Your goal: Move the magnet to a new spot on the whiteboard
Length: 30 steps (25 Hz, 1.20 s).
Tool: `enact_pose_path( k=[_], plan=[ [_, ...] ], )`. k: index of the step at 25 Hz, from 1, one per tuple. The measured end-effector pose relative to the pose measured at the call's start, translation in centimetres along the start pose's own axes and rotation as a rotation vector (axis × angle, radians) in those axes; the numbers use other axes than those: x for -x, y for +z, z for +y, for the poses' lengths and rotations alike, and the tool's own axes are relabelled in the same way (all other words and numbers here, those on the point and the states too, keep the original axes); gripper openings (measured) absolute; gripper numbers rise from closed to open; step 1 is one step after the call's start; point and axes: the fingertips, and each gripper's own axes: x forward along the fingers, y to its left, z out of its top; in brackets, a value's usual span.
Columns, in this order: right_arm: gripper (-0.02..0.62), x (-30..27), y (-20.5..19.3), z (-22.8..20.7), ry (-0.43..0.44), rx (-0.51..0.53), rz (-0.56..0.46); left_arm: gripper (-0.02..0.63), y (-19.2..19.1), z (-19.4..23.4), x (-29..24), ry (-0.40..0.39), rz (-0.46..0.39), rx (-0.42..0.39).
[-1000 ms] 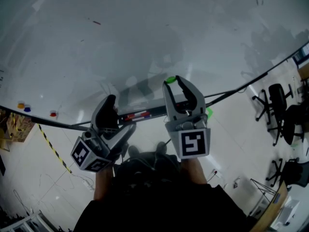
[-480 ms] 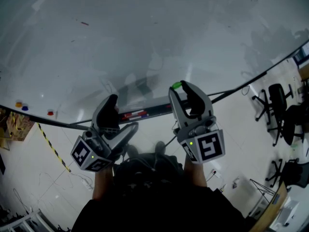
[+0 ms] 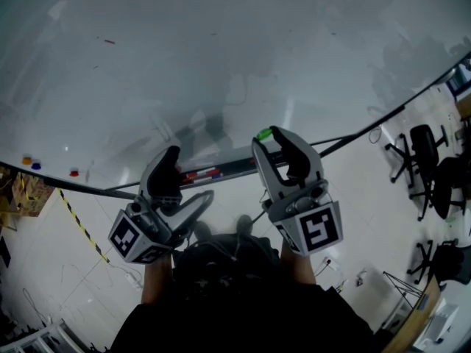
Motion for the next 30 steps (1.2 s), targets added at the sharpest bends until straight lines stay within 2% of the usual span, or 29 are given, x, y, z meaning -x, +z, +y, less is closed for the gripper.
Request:
enact_pose_path(
  k=[5,21,30],
  plan=[
    [0.152,0.1,-0.2,0.1,0.016,-0.007,0.002,0.403,-0.4,-0.4,-0.3,-0.001,0.017,-0.021],
    [0.152,-0.4,-0.2,0.3,0.036,0.000,0.002,0.403,-0.2,0.1,-0.1,0.031,-0.010,0.029],
    [0.152,-2.0,-0.5,0.7,0.025,0.012,0.009,0.403,0.4,0.6,0.6,0.037,-0.024,0.015]
  ],
)
